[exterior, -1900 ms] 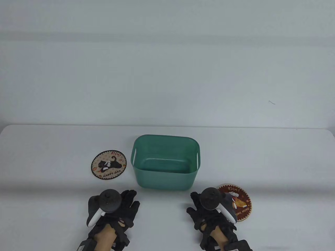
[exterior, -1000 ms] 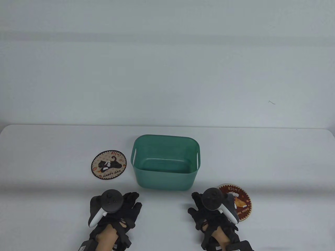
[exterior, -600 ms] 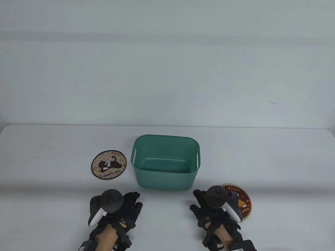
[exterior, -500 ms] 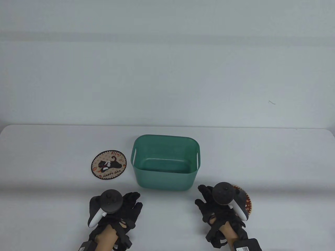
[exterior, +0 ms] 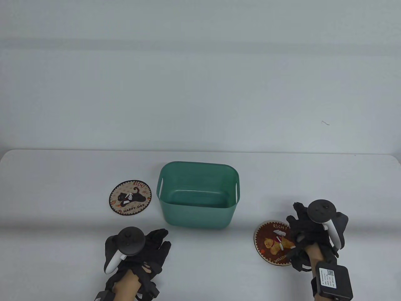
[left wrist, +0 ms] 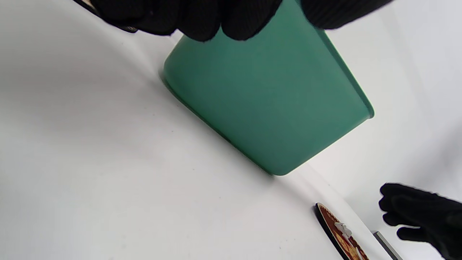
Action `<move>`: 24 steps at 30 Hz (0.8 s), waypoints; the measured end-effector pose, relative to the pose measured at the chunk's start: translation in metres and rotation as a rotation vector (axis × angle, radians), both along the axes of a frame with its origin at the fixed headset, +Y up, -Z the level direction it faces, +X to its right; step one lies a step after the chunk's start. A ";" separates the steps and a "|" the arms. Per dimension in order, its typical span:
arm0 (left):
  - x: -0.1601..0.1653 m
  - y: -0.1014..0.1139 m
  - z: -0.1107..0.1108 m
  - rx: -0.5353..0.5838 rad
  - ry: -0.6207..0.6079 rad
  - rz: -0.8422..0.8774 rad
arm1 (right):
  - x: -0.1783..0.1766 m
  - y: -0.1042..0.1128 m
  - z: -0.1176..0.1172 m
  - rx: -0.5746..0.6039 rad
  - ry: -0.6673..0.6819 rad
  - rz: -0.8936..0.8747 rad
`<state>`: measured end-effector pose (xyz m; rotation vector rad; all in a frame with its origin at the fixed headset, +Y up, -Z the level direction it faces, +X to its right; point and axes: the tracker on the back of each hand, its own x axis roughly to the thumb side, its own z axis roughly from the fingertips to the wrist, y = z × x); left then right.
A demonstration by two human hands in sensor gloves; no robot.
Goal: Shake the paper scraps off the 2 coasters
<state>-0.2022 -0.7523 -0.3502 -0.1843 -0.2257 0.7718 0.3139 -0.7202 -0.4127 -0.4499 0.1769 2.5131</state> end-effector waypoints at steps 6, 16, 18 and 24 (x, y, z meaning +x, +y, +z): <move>0.001 0.000 0.001 -0.027 -0.009 -0.001 | 0.012 -0.039 -0.008 -0.230 0.002 0.106; 0.000 -0.003 0.002 -0.066 -0.010 -0.012 | -0.004 -0.055 -0.015 -0.334 0.030 0.239; 0.000 -0.003 0.002 -0.070 -0.011 -0.012 | -0.008 -0.054 -0.015 -0.313 0.031 0.233; 0.001 -0.002 0.003 -0.077 -0.013 -0.006 | -0.010 -0.053 -0.015 -0.285 0.007 0.212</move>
